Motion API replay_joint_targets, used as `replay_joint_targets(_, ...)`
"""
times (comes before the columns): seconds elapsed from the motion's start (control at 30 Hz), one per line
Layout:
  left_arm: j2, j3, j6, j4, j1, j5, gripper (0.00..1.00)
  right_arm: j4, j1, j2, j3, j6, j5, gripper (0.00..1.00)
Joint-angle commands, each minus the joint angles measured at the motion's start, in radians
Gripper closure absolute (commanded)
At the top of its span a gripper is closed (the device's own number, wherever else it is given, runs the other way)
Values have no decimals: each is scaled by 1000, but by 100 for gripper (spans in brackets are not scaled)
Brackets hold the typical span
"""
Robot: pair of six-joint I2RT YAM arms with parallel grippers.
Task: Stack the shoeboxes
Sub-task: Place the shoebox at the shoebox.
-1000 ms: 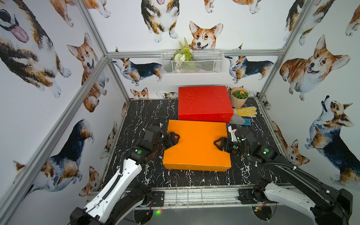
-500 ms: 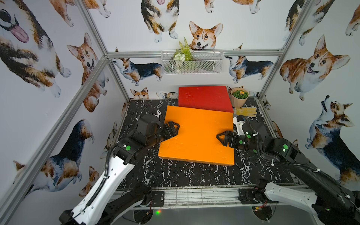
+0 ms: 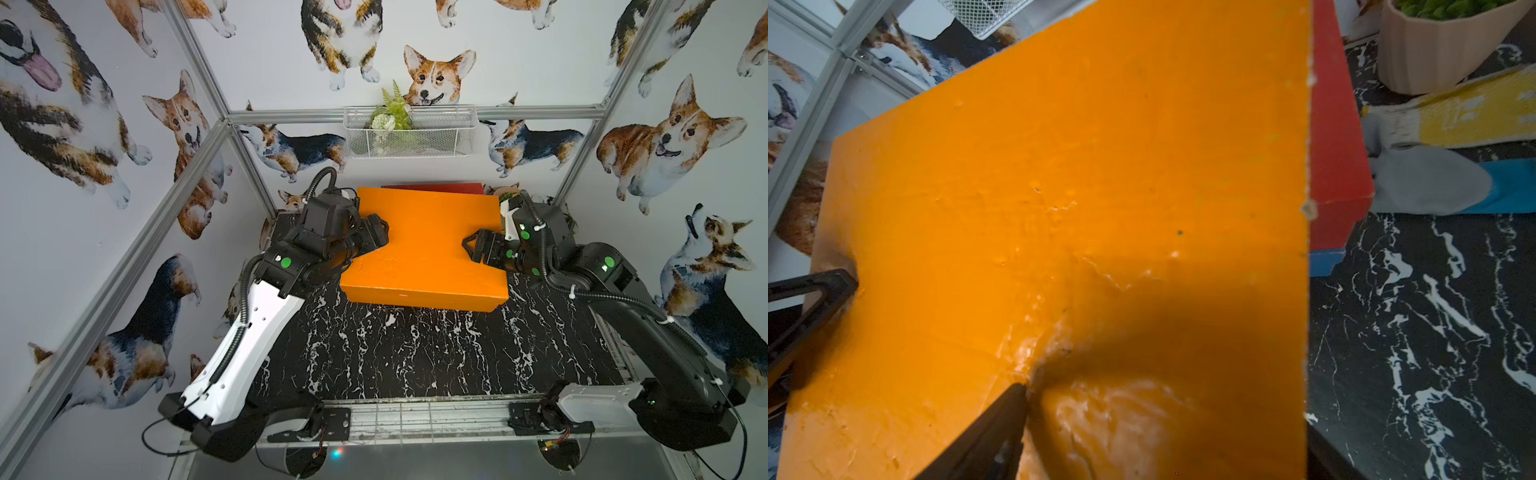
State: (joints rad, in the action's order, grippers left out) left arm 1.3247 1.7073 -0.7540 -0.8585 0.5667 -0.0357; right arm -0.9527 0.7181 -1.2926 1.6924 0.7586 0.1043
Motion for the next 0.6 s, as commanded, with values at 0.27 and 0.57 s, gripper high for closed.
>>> replay_joint_targets(0.27, 295, 267, -62, 210, -52, 388, 14, 157, -205, -246, 261, -47, -466, 16)
replay_joint_targets(0.57, 541, 510, -70, 147, -108, 443, 16, 56, -293, -519, 589, -64, -559, 17)
